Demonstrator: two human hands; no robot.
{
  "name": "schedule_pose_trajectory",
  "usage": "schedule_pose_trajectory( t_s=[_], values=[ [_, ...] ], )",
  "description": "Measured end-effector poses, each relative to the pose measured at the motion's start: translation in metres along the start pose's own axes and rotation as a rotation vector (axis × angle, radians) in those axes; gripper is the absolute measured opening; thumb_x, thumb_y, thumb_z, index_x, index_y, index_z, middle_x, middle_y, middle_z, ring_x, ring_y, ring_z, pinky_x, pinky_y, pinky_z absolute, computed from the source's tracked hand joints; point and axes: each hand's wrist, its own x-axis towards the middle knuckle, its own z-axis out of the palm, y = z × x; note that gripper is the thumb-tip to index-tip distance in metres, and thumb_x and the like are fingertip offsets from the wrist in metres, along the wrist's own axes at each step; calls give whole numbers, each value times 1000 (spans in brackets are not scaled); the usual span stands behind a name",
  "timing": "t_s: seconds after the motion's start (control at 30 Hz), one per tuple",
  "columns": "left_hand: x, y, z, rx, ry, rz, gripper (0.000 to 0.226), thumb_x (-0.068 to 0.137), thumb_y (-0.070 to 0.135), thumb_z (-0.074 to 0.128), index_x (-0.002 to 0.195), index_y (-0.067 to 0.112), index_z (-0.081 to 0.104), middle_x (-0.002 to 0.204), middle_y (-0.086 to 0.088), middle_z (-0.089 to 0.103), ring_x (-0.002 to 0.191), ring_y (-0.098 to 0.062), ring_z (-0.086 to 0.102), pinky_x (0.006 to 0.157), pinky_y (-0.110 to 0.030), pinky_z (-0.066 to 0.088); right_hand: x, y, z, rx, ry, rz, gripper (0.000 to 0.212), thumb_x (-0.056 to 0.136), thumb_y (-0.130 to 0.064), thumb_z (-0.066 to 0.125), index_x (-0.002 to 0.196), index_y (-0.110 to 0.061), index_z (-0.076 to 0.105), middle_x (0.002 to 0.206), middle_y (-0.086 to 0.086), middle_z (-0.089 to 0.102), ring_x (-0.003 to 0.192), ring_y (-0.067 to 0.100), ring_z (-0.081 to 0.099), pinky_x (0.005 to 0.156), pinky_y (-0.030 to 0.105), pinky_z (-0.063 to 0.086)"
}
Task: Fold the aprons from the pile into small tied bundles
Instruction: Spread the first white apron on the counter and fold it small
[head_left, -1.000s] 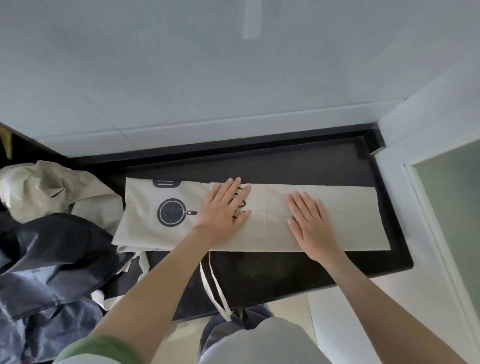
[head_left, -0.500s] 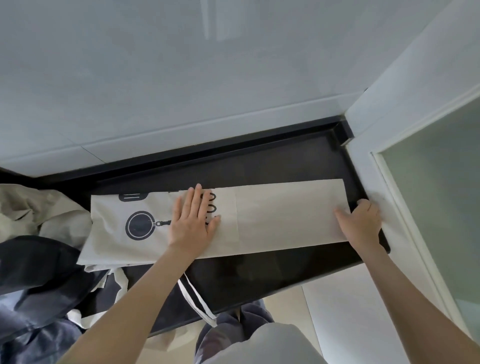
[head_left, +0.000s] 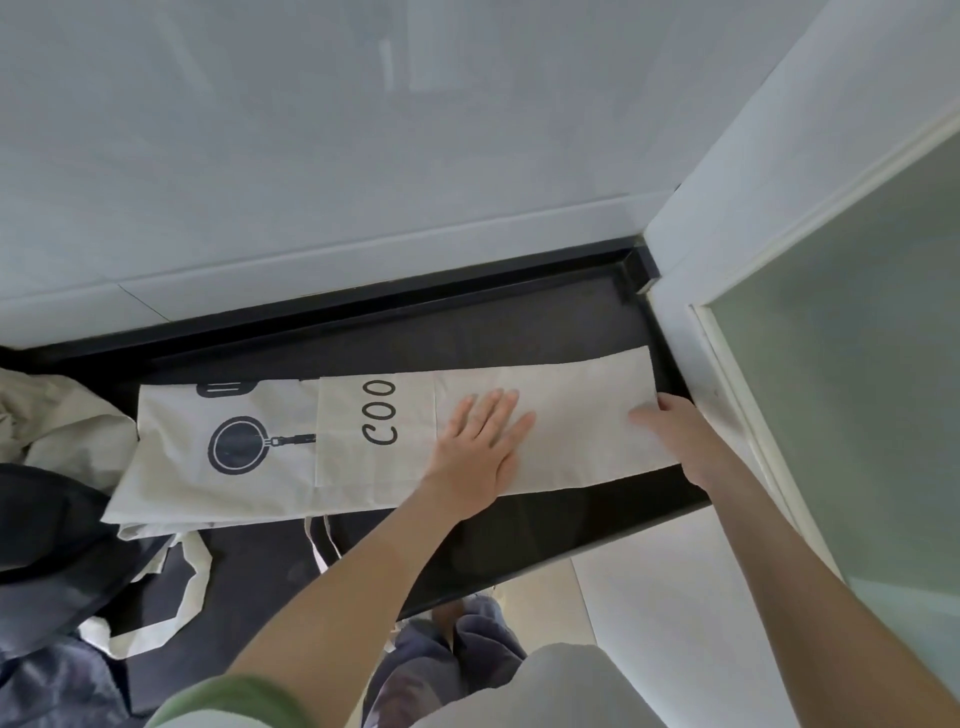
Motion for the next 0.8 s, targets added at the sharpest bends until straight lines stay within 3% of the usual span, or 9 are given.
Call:
schedule_pose_trajectory(
  t_s=[0.13, 0.2, 0.3, 0.37, 0.47, 0.6, 0.67, 0.73, 0.8],
  values=[
    [6, 12, -16, -139, -9, -28, 53, 96, 34, 20, 142, 23, 44, 152, -10, 35, 141, -31, 30, 117, -48, 21, -23, -12, 8, 86, -186, -161, 21, 96, -18, 54, 116, -16, 57, 108, 3, 63, 100, 23, 59, 82, 34, 50],
    [12, 25, -36, -476, -24, -164, 47, 101, 34, 22, 136, 21, 50, 148, -5, 39, 137, -25, 30, 115, -38, 19, -30, -18, 20, 32, -240, -250, 17, 95, -17, 54, 112, -15, 58, 105, 2, 65, 97, 18, 61, 80, 30, 50],
    [19, 40, -66, -1209, -98, -439, 49, 102, 48, 24, 122, 20, 59, 119, 3, 59, 111, -16, 52, 99, -31, 38, -34, -17, 41, -11, -311, -315, 22, 95, -28, 57, 107, -10, 60, 101, 4, 65, 96, 18, 63, 86, 31, 50],
    [25, 47, -73, -1411, -109, -557, 46, 100, 56, 24, 112, 25, 56, 104, 8, 59, 98, -12, 55, 94, -31, 43, -36, -14, 53, 9, -347, -305, 32, 96, -39, 53, 98, -7, 61, 91, 8, 62, 87, 22, 59, 86, 33, 46],
    [31, 44, -68, -1332, -123, -700, 32, 102, 41, 34, 105, 16, 54, 103, -2, 58, 93, -18, 56, 85, -34, 53, -36, -6, 68, -44, -341, -294, 31, 98, -34, 50, 77, -11, 52, 72, 4, 49, 71, 14, 46, 76, 30, 37],
    [28, 41, -61, -1262, -180, -801, 21, 101, 17, 34, 95, 8, 53, 90, -7, 56, 80, -19, 58, 64, -29, 58, -30, 13, 82, -342, -166, -439, 16, 96, -21, 49, 84, -11, 53, 84, 10, 56, 77, 15, 53, 69, 25, 39],
    [22, 42, -60, -1173, -200, -815, 25, 101, 17, 32, 95, 6, 53, 87, -7, 55, 78, -20, 56, 67, -33, 58, -29, 18, 85, -364, 21, -535, 4, 95, -20, 52, 99, -19, 54, 100, -1, 56, 94, 13, 53, 79, 21, 42],
    [18, 41, -58, -1114, -194, -814, 25, 101, 16, 33, 99, 5, 55, 81, -7, 55, 73, -22, 57, 71, -37, 58, -26, 21, 88, -428, 173, -629, 33, 95, -23, 55, 127, -18, 50, 127, -2, 51, 116, 15, 46, 98, 25, 37],
    [14, 40, -58, -1029, -211, -764, 29, 101, 17, 37, 107, -1, 59, 69, -3, 53, 58, -17, 54, 62, -33, 55, -23, 23, 93, -537, 203, -719, 52, 96, -26, 55, 144, -16, 38, 146, 1, 40, 134, 20, 35, 111, 30, 24]
  ],
)
